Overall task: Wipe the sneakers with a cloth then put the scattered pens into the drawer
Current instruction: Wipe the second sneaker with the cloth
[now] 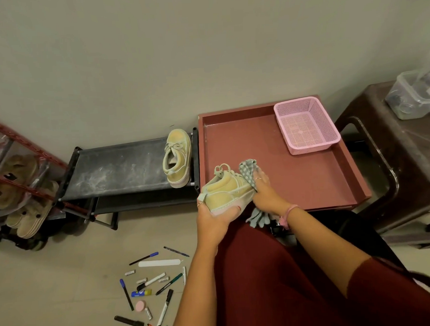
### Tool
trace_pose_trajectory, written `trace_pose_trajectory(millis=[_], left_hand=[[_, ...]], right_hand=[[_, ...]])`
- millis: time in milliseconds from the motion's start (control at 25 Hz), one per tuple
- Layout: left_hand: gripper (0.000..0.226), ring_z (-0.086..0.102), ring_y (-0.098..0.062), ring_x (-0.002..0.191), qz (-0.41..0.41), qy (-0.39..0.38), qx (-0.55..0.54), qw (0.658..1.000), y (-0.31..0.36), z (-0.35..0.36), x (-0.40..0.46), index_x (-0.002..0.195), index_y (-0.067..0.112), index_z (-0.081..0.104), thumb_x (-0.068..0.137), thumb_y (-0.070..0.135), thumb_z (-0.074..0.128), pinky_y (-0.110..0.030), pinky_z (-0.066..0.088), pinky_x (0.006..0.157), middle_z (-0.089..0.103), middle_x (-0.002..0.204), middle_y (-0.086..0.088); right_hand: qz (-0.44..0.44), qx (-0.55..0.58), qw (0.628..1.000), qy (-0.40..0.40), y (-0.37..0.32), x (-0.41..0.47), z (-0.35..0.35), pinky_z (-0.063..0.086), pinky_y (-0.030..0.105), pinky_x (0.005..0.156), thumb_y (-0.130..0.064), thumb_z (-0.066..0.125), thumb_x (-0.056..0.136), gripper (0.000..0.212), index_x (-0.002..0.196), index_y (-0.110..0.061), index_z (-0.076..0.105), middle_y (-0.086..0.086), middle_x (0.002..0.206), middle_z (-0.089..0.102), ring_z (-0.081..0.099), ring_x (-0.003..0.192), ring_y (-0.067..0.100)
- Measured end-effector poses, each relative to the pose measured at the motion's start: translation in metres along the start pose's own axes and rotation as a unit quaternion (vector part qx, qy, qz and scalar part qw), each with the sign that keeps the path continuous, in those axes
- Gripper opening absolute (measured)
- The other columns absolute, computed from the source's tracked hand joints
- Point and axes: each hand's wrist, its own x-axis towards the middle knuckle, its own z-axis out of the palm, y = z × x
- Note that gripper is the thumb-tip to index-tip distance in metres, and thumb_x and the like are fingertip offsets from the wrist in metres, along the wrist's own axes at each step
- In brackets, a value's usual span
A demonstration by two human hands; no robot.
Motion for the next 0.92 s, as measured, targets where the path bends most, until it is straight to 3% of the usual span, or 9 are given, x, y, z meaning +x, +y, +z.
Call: trace_pose_trajectory(millis=[120,200,280,320,400,520,680,800,920], left_hand=[[0.043,0.062,-0.011,0.093,-0.054,0.036,-0.071,0.995,0.004,0.004,0.002,0.101,0.028,0.048,0.073,0.021,0.079,-0.028,0.052,0.076,0.064,0.102,0.003],[0.045,0.064,-0.015,0.094,-0.079,0.041,-0.099,0.991,0.001,0.006,0.002,0.100,0.026,0.049,0.068,0.026,0.081,-0.034,0.055,0.080,0.067,0.103,-0.001],[0.062,0.067,-0.020,0.097,-0.092,0.038,-0.110,0.989,-0.001,0.008,0.002,0.108,0.022,0.053,0.054,0.036,0.081,-0.045,0.055,0.088,0.069,0.105,-0.004],[0.065,0.067,-0.020,0.097,-0.096,0.038,-0.114,0.988,-0.002,0.008,0.002,0.109,0.023,0.054,0.052,0.036,0.080,-0.047,0.055,0.090,0.069,0.105,-0.003],[0.061,0.066,-0.020,0.099,-0.103,0.039,-0.118,0.987,-0.002,0.009,0.005,0.106,0.025,0.051,0.053,0.035,0.080,-0.046,0.054,0.091,0.067,0.106,-0.002],[0.062,0.063,-0.017,0.100,-0.101,0.030,-0.105,0.989,0.000,0.005,0.007,0.111,0.022,0.048,0.060,0.033,0.081,-0.041,0.054,0.090,0.064,0.109,-0.001],[0.061,0.059,-0.008,0.094,-0.054,0.020,-0.017,0.998,0.004,0.005,0.001,0.122,0.023,0.042,0.074,0.020,0.080,-0.028,0.051,0.081,0.060,0.108,0.005],[0.113,0.056,-0.007,0.101,-0.012,0.013,0.009,1.000,0.004,0.004,0.000,0.151,0.030,-0.002,0.074,0.016,0.080,-0.029,0.045,0.093,0.052,0.111,0.019],[0.126,0.053,0.005,0.095,0.011,0.009,0.017,1.000,0.002,0.003,0.005,0.148,0.036,-0.021,0.075,0.015,0.079,-0.026,0.042,0.089,0.046,0.107,0.031]], right_hand=[[-0.127,0.026,0.992,0.001,-0.034,-0.053,0.033,-0.011,0.032,0.116,0.019,0.033,0.079,0.090,0.148,-0.015,-0.014,-0.007,0.150,-0.024,-0.028,0.138,0.015],[-0.170,-0.014,0.985,0.008,-0.026,-0.062,0.035,-0.007,0.030,0.116,0.022,0.037,0.076,0.095,0.148,-0.014,-0.014,-0.010,0.148,-0.025,-0.026,0.138,0.013],[-0.199,-0.108,0.972,0.069,-0.004,-0.046,0.025,0.007,0.034,0.119,0.020,0.043,0.074,0.092,0.148,-0.002,-0.007,0.006,0.155,-0.015,-0.013,0.143,0.025],[-0.199,-0.144,0.964,0.101,0.007,-0.036,0.021,0.020,0.039,0.117,0.015,0.040,0.075,0.081,0.147,0.006,0.004,0.019,0.156,0.001,0.003,0.144,0.034],[-0.136,-0.131,0.978,0.090,0.016,-0.015,0.010,0.029,0.042,0.114,0.011,0.030,0.081,0.064,0.143,0.010,0.019,0.027,0.151,0.022,0.023,0.141,0.040],[-0.055,-0.099,0.994,0.005,0.023,0.021,-0.009,0.018,0.034,0.118,0.015,0.038,0.081,0.072,0.147,0.005,0.011,0.021,0.153,0.015,0.017,0.143,0.034],[0.016,-0.104,0.990,-0.095,0.051,0.077,-0.033,0.035,0.036,0.108,0.009,0.047,0.079,0.058,0.134,-0.003,0.033,0.017,0.131,0.042,0.043,0.124,0.033],[0.051,-0.005,0.994,-0.093,0.062,0.099,-0.022,0.044,0.035,0.100,0.002,0.045,0.085,0.037,0.121,-0.005,0.048,0.013,0.119,0.055,0.054,0.112,0.030],[0.060,0.099,0.993,-0.009,0.033,0.059,-0.013,0.043,0.041,0.103,0.006,0.041,0.081,0.046,0.127,0.000,0.043,0.016,0.127,0.048,0.049,0.118,0.033]])
